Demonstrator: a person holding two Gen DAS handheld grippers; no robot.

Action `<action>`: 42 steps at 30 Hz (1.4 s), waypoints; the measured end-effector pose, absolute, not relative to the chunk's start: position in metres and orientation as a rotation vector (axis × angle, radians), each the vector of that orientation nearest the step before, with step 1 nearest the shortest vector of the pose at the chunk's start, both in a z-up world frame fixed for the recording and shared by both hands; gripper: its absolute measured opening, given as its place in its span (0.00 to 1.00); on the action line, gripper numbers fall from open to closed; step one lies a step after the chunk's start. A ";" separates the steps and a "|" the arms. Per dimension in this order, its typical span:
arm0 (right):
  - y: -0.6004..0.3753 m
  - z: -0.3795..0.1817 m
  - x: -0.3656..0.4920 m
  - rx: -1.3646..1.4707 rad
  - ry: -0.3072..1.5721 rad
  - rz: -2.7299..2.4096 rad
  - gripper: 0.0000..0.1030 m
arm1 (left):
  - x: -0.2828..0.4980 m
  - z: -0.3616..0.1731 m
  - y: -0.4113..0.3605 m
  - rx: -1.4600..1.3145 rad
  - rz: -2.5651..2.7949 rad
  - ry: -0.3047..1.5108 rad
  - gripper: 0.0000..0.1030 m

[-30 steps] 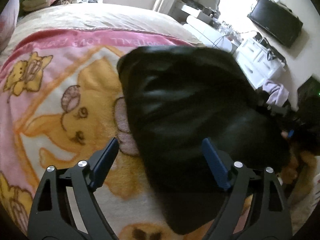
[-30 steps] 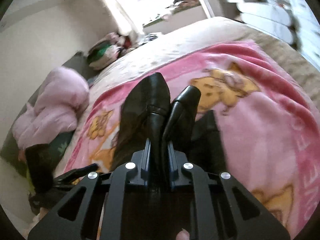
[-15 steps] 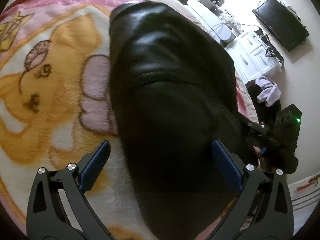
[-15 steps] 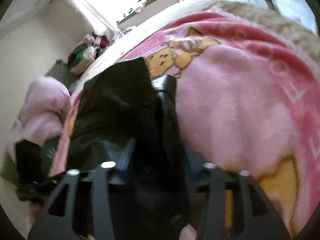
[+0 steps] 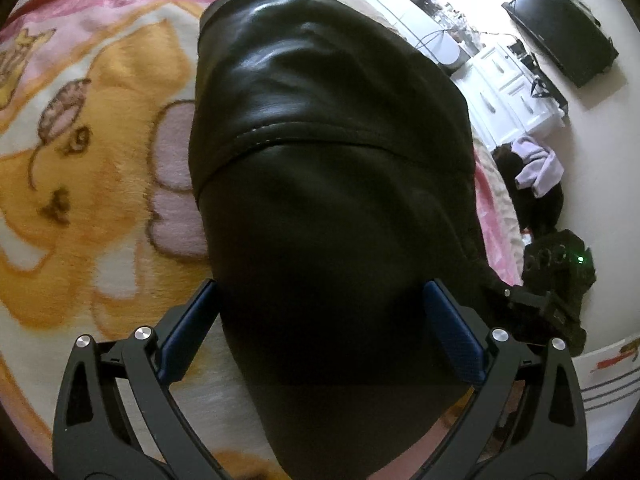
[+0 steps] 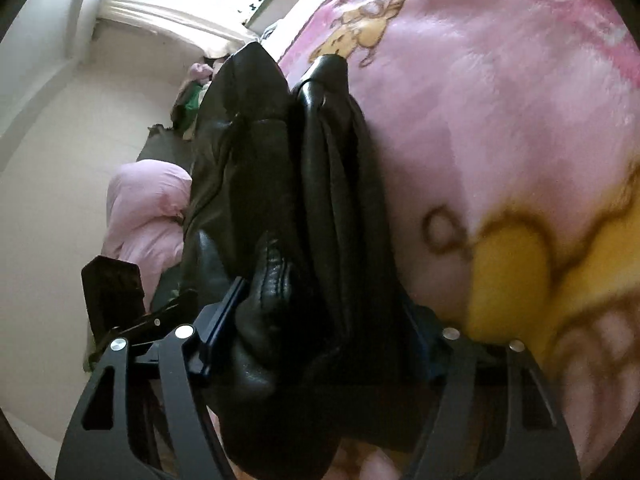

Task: Fold large clothes
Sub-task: 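Lower the folded jacket bundle onto the blanket with both grippers and release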

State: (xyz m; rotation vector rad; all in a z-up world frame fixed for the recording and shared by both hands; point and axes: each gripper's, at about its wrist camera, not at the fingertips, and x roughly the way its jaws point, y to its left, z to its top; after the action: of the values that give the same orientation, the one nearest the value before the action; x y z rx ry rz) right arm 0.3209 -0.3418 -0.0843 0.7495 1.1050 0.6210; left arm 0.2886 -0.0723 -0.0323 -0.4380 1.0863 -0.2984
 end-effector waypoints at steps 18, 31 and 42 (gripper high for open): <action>-0.326 -0.065 0.268 0.720 0.963 0.438 0.79 | 0.255 -0.009 -0.083 -0.136 -0.256 1.004 0.92; -0.287 0.044 0.273 0.225 0.680 0.287 0.43 | 0.246 -0.018 -0.084 -0.133 -0.251 1.019 0.92; -0.222 -0.024 0.397 -0.081 1.065 0.231 0.30 | 0.238 -0.022 -0.088 -0.139 -0.265 0.998 0.92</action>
State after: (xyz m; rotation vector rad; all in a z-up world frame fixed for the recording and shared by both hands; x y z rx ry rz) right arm 0.3967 -0.2217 -0.0241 -0.0807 1.0649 0.2313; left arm 0.2382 -0.0884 -0.0219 -0.1389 0.9983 -0.2654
